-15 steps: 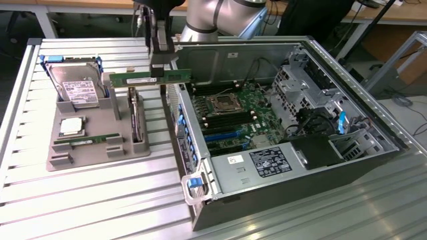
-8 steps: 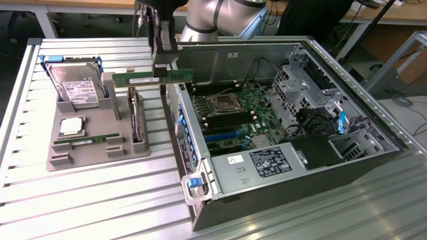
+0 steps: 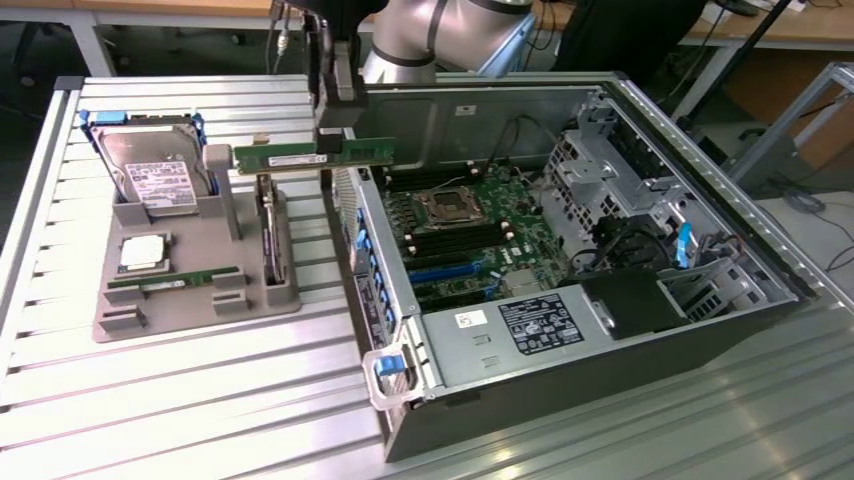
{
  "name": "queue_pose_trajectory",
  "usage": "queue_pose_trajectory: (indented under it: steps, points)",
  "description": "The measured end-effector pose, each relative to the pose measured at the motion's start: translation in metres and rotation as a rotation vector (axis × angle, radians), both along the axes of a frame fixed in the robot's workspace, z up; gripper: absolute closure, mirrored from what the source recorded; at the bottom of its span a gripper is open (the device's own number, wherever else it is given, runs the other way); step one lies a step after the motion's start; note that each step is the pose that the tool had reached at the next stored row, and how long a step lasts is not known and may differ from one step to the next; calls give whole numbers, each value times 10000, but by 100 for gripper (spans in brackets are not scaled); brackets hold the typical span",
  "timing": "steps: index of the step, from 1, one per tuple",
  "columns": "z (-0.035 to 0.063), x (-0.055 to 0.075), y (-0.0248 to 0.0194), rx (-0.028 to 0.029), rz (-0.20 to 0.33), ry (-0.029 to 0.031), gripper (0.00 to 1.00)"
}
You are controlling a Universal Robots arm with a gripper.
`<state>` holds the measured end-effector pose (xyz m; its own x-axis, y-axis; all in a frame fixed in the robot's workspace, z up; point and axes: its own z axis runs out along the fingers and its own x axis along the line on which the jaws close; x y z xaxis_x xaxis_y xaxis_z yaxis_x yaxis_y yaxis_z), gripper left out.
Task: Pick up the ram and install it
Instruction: 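Pick up the ram and move it above insertion slot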
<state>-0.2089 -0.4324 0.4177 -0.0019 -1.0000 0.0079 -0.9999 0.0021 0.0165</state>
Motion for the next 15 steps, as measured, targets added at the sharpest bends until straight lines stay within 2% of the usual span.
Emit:
queue_pose_trajectory:
  steps: [15]
  points:
    - [0,103,0,0,1,0,88]
